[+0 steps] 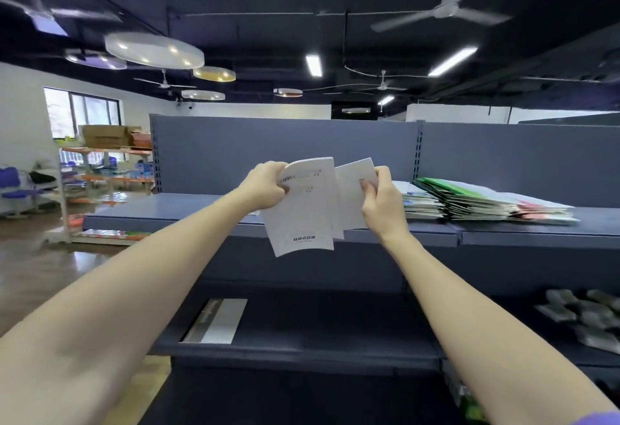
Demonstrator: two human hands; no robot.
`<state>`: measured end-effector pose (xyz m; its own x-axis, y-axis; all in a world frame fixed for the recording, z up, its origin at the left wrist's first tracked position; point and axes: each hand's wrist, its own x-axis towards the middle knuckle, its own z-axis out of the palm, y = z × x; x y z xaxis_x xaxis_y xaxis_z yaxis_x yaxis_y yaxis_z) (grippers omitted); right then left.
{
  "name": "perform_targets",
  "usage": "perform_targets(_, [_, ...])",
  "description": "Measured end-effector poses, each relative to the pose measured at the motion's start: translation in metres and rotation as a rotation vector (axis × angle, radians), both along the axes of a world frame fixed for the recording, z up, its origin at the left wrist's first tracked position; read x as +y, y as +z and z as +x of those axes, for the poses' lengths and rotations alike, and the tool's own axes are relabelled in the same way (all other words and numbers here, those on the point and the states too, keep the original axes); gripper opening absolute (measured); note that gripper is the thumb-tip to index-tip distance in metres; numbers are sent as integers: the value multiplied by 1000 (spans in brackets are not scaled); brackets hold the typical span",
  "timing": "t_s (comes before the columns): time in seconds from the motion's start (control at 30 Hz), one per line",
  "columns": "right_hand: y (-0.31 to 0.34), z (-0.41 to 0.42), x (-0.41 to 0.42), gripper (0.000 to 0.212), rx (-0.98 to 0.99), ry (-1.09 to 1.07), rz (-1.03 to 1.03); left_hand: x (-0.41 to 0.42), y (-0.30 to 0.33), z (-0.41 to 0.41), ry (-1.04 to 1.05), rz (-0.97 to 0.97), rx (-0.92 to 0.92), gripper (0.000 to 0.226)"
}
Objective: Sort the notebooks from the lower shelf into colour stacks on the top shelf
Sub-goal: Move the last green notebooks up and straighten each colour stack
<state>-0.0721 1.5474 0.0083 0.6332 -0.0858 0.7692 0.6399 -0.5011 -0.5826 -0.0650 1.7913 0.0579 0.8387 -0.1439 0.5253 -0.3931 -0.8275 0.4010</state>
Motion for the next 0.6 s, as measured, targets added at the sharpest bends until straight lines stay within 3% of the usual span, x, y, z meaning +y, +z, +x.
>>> perform_targets(0.33, [47,29,15,6,-160,-87,106,2,68,18,98,52,-285,25])
perform_targets(0.47, [44,49,26,17,-299,-216,-27,8,64,43,127,102,-418,17])
perform_targets(0.6, [30,75,28,40,-420,-391,-302,14,37,72,206,171,-460,33])
